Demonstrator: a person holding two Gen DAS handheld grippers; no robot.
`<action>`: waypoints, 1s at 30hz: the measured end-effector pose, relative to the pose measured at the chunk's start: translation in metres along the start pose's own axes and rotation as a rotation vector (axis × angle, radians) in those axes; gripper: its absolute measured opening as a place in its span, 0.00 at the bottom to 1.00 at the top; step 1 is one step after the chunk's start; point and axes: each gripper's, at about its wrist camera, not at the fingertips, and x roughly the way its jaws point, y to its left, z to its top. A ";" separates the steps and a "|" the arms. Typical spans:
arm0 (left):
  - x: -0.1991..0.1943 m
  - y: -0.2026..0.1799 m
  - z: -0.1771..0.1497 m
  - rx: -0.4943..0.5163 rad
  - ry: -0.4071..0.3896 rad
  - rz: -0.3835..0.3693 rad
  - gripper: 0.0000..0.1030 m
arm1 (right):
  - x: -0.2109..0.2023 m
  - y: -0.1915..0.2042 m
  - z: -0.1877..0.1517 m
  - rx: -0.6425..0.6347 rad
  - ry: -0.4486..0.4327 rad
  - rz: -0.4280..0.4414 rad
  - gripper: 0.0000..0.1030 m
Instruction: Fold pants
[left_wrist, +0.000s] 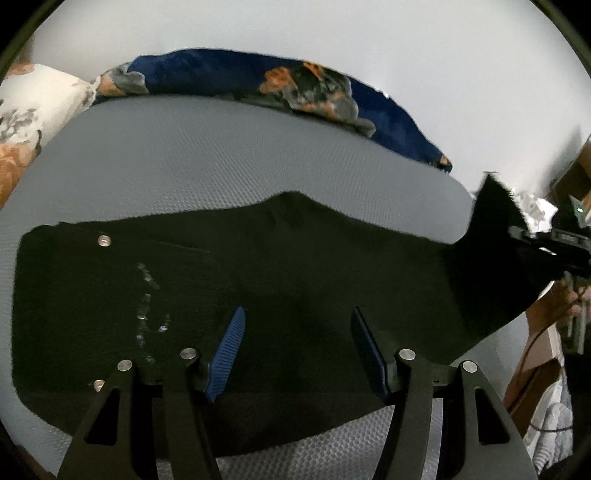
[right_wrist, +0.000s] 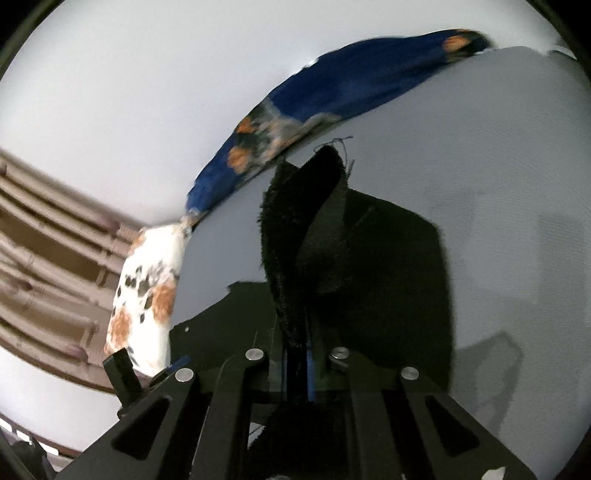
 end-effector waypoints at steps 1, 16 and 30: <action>-0.005 0.003 0.000 -0.002 -0.010 -0.001 0.59 | 0.015 0.010 -0.002 -0.016 0.019 0.001 0.07; -0.035 0.048 -0.008 -0.061 -0.059 -0.046 0.59 | 0.177 0.083 -0.055 -0.221 0.287 -0.096 0.08; -0.010 0.035 -0.013 -0.098 0.043 -0.240 0.59 | 0.130 0.089 -0.059 -0.191 0.218 -0.018 0.39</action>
